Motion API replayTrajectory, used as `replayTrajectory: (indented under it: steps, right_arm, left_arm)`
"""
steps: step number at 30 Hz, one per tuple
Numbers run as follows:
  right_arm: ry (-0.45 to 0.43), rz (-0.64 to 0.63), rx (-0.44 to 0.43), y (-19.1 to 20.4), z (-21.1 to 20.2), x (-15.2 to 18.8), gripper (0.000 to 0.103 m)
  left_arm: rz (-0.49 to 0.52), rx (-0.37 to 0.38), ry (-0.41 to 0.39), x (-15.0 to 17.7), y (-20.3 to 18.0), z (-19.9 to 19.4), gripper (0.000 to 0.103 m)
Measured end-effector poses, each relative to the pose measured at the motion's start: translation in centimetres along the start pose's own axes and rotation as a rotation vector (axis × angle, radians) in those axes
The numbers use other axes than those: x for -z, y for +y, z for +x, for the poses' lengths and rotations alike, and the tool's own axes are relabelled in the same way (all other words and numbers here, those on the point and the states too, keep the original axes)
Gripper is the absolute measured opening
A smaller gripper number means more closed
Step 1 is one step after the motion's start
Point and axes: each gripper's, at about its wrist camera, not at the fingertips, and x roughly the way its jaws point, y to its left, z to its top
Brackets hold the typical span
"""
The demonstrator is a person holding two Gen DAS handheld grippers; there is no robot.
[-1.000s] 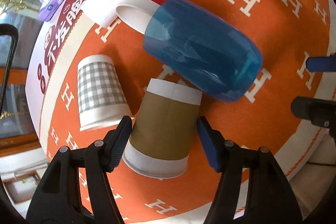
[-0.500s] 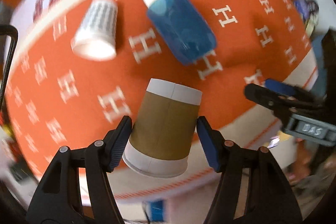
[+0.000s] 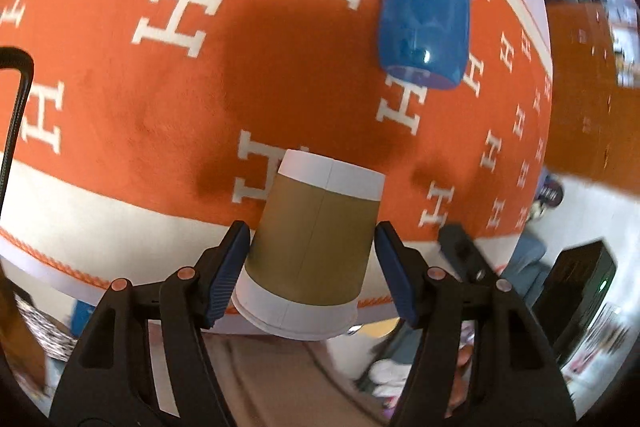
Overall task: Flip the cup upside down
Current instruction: 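Lift the brown cup with the left gripper and rotate it rim-down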
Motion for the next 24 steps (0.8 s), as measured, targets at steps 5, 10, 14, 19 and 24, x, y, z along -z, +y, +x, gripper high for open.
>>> replayTrajectory:
  steps: [5,10,14,19,24]
  right_arm:
    - [0.005,0.003,0.005,-0.4,0.0,0.5,0.084]
    - [0.000,0.000,0.007,-0.5,-0.2,0.6,0.084]
    - [0.002,-0.006,0.007,-0.4,-0.4,0.6,0.084]
    - [0.001,-0.021,0.000,0.2,-0.7,0.6,0.084]
    - [-0.002,-0.040,-0.010,0.7,-1.4,0.6,0.084]
  left_arm:
    - [-0.050,0.047,-0.017,-0.3,0.4,0.7,0.063]
    - [-0.030,0.053,-0.014,-0.2,0.4,0.9,0.075]
    - [0.001,0.040,-0.030,-0.1,-0.5,0.4,0.076]
    - [0.033,0.031,-0.037,0.1,-0.8,-0.8,0.076]
    - [0.090,0.006,-0.056,0.4,-1.0,-2.6,0.076]
